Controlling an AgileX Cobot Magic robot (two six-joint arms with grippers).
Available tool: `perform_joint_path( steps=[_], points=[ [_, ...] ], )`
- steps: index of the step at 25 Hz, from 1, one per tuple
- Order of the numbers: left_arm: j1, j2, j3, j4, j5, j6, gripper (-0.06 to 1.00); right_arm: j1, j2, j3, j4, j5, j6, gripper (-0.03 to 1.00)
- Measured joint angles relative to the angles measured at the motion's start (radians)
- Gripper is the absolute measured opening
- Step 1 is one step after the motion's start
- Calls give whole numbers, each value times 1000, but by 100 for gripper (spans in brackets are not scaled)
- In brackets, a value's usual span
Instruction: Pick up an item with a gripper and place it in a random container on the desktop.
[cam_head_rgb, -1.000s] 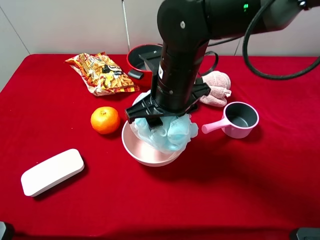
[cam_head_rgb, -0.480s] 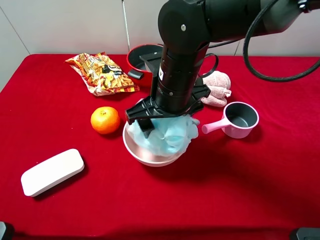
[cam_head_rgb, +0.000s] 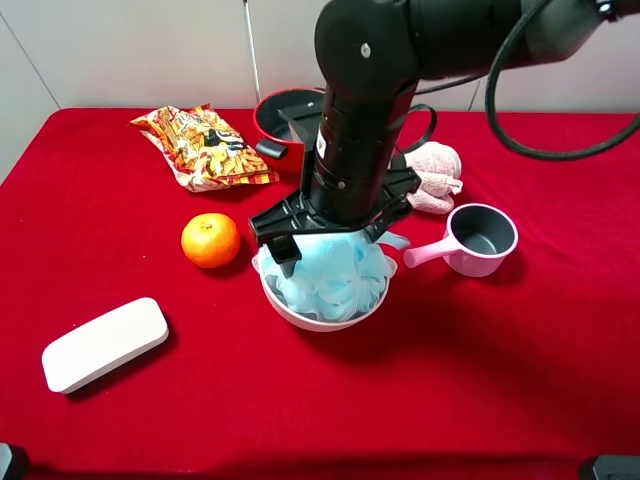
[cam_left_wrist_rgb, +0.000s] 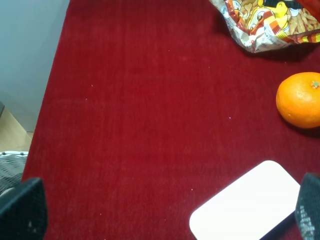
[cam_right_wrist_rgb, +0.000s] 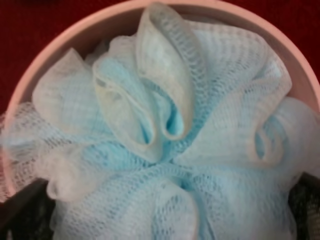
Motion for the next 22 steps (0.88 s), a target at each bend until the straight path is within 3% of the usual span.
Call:
perform_joint_path(
  steps=[7, 15, 22],
  points=[
    [0, 0, 0, 0, 0, 0, 99, 0, -40, -99, -22, 96, -15, 69],
    [0, 0, 0, 0, 0, 1, 99, 0, -47, -264, -71, 283, -58, 69],
    [0, 0, 0, 0, 0, 0, 99, -79, -90, -355, -74, 304, -211, 69]
  ],
)
